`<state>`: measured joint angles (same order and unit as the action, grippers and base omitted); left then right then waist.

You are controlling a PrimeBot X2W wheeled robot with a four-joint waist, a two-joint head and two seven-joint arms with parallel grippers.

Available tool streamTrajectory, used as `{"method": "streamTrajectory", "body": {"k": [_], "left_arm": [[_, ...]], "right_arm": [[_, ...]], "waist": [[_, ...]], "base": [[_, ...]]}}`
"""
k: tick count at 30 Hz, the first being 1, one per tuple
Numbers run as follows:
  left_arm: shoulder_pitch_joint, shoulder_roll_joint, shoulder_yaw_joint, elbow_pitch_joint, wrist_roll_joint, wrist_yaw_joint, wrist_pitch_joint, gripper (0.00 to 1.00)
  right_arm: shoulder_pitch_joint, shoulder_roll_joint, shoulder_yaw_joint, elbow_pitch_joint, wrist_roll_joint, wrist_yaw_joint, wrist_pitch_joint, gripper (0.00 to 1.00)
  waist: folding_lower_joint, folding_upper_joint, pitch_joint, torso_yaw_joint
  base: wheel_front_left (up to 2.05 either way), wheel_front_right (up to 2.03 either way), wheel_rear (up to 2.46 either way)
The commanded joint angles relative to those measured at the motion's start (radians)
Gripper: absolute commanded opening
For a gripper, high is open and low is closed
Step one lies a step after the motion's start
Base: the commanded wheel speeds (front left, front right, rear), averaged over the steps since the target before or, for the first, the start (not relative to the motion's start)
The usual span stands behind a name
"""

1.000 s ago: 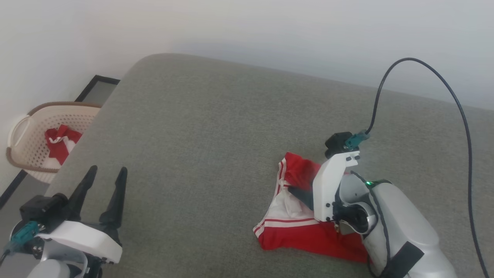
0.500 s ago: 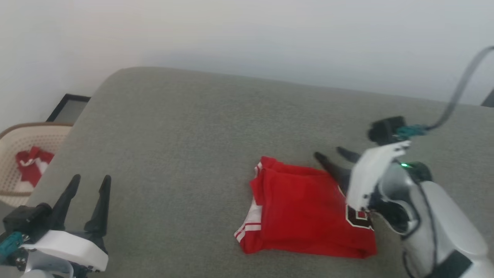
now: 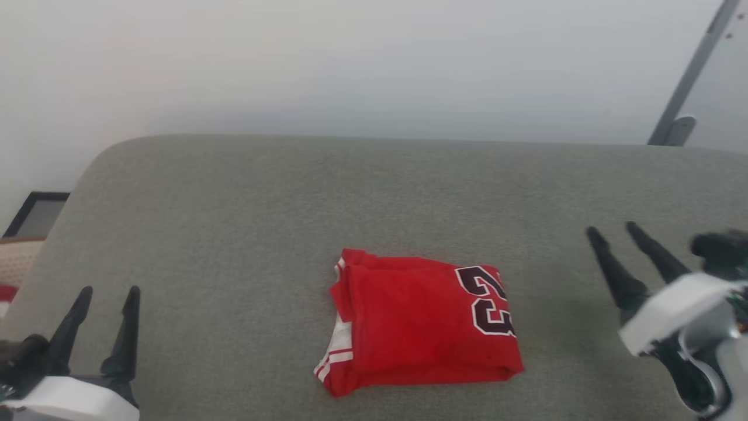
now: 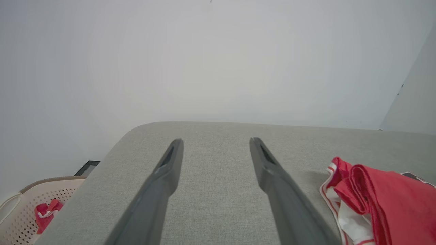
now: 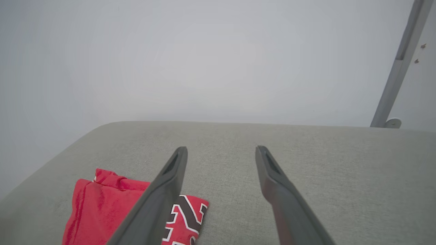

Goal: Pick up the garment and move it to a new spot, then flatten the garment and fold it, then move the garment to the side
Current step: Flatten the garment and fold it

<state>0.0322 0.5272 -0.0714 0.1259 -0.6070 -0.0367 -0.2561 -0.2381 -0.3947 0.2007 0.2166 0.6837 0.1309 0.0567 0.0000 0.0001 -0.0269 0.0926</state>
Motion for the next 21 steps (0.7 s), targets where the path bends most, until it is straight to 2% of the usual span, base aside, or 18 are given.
{"method": "streamTrajectory", "body": {"k": [1,11,21], "left_arm": [[0.018,0.001,0.01,-0.007,0.003,0.001,-0.005,1.0],[0.068,-0.009,0.062,-0.035,0.02,-0.008,-0.009,1.0],[0.089,-0.03,0.082,-0.052,0.044,-0.024,-0.01,1.0]], "right_arm": [[0.026,-0.01,-0.011,-0.014,-0.014,0.0,-0.04,1.0],[0.171,-0.007,-0.102,-0.035,-0.042,0.0,-0.222,1.0],[0.256,0.026,-0.172,-0.048,-0.074,0.0,-0.275,1.0]], "waist": [[0.0,-0.0001,-0.007,-0.017],[0.0,-0.0001,-0.022,-0.05],[0.0,-0.0001,-0.028,-0.061]], "base": [[0.0,0.0,0.0],[0.0,0.0,0.0],[0.0,0.0,0.0]]}}
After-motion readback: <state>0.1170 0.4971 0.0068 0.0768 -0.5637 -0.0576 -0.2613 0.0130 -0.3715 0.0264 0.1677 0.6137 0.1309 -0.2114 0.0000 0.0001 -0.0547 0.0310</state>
